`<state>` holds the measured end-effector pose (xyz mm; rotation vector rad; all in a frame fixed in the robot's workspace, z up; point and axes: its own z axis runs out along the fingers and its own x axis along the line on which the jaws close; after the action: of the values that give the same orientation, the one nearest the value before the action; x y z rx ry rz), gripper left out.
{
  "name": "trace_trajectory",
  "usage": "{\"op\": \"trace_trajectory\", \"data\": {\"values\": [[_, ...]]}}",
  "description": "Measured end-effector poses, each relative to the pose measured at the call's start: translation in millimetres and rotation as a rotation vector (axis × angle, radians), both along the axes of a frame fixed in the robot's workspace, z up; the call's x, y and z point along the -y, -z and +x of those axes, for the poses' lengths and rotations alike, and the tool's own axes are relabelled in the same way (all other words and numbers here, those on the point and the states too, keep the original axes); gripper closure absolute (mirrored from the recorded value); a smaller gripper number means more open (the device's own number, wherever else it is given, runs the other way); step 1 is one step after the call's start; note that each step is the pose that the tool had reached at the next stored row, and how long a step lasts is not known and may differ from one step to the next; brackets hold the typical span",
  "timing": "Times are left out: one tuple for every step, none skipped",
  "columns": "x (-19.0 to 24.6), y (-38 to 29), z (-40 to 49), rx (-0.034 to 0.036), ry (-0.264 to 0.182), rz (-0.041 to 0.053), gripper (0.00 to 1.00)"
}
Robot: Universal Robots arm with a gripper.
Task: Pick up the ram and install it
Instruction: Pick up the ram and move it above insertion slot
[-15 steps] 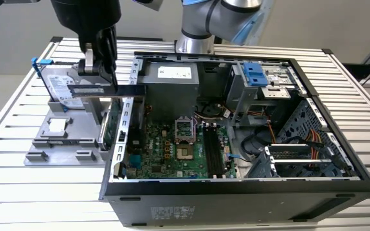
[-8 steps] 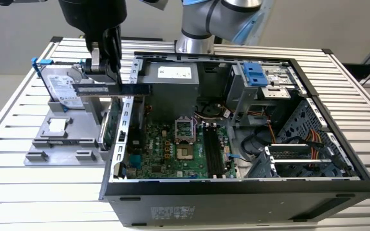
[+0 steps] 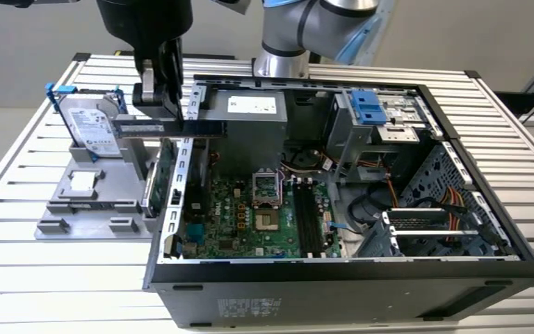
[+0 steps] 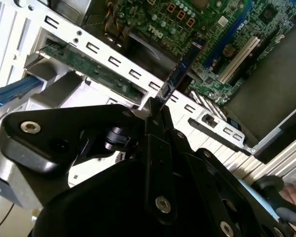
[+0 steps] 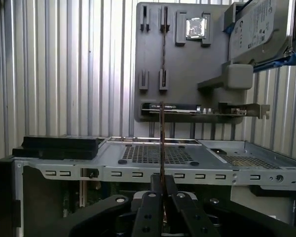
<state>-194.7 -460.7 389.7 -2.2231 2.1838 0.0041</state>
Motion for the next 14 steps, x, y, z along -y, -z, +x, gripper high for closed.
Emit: {"op": "trace_trajectory", "data": {"values": [[-0.2, 0.0, 1.1, 0.0000, 0.000, -0.0001, 1.00], [-0.3, 0.0, 2.4, 0.0000, 0.000, 0.0000, 1.00], [-0.4, 0.0, 3.6, 0.0000, 0.000, 0.0000, 1.00], [-0.6, 0.0, 4.8, 0.0000, 0.000, 0.0000, 1.00], [-0.7, 0.0, 6.1, 0.0000, 0.000, 0.0001, 1.00], [-0.8, 0.0, 7.4, 0.0000, 0.000, 0.0000, 1.00], [-0.8, 0.0, 8.6, 0.0000, 0.000, 0.0000, 1.00], [-0.8, 0.0, 9.8, 0.0000, 0.000, 0.0000, 1.00], [-0.8, 0.0, 11.0, 0.0000, 0.000, 0.0000, 1.00], [-0.8, 0.0, 12.3, 0.0000, 0.000, 0.0000, 1.00], [-0.9, 0.0, 13.6, 0.0000, 0.000, 0.0000, 1.00], [-0.9, 0.0, 14.8, 0.0000, 0.000, 0.0000, 1.00], [-0.9, 0.0, 16.0, 0.0000, 0.000, 0.0000, 1.00], [-1.0, 0.0, 17.3, 0.0000, 0.000, 0.0000, 1.00]]}}
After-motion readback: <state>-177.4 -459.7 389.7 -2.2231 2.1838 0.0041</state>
